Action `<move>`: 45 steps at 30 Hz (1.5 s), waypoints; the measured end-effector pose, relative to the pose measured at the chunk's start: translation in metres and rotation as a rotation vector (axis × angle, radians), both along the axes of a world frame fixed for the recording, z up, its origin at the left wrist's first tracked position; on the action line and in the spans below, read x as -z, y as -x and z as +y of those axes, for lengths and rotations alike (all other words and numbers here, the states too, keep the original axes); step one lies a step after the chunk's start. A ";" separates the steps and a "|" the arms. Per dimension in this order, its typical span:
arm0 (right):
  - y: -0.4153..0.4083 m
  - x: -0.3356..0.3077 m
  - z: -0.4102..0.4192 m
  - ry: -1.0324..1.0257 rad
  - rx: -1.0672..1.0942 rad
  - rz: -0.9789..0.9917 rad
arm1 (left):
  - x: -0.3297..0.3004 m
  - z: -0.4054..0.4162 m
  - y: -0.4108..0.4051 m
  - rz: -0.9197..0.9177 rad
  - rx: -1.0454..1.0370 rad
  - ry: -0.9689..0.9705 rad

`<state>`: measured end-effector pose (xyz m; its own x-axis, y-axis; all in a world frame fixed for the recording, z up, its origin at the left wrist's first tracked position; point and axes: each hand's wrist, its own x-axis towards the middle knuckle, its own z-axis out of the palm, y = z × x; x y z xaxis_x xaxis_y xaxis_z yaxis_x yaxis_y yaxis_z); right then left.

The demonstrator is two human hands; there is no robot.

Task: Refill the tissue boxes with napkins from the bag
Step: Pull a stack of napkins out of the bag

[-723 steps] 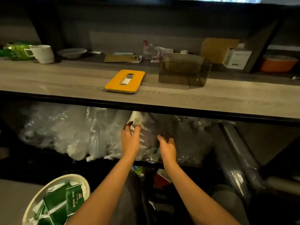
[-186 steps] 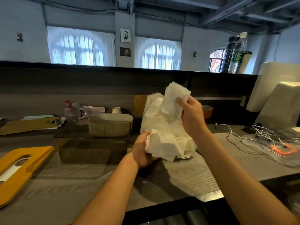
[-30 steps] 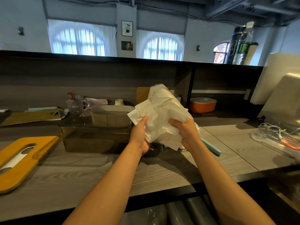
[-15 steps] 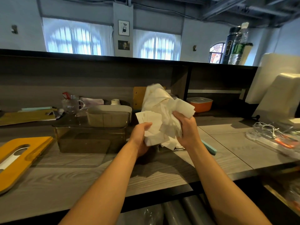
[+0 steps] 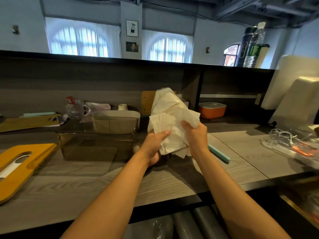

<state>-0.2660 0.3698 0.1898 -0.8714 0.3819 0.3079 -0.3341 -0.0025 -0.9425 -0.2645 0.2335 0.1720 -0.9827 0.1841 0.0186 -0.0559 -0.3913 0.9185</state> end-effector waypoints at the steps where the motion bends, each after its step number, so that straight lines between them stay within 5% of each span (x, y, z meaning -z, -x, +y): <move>1: -0.001 -0.001 0.002 0.055 0.020 0.002 | 0.000 0.000 0.002 -0.005 -0.029 -0.029; 5: -0.005 -0.006 0.009 0.368 -0.135 0.070 | 0.003 -0.002 0.011 -0.029 -0.158 -0.068; 14: 0.003 -0.001 -0.011 -0.034 -0.153 -0.132 | 0.002 0.002 0.002 0.038 -0.037 -0.032; 24: -0.003 0.001 -0.004 0.183 -0.371 -0.338 | 0.004 -0.003 0.007 0.049 -0.108 -0.059; 36: -0.001 -0.002 0.001 0.117 -0.102 -0.158 | 0.002 -0.007 0.009 0.004 -0.177 -0.079; 40: -0.004 -0.007 0.013 0.338 -0.290 0.003 | 0.000 -0.010 0.009 -0.036 -0.145 -0.101; 45: -0.003 -0.004 -0.004 -0.150 -0.218 -0.203 | -0.002 -0.011 0.005 -0.057 -0.048 -0.076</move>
<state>-0.2627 0.3655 0.1938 -0.9769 0.1431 0.1585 -0.1465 0.0910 -0.9850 -0.2697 0.2227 0.1741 -0.9902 0.1374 -0.0256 -0.0871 -0.4628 0.8822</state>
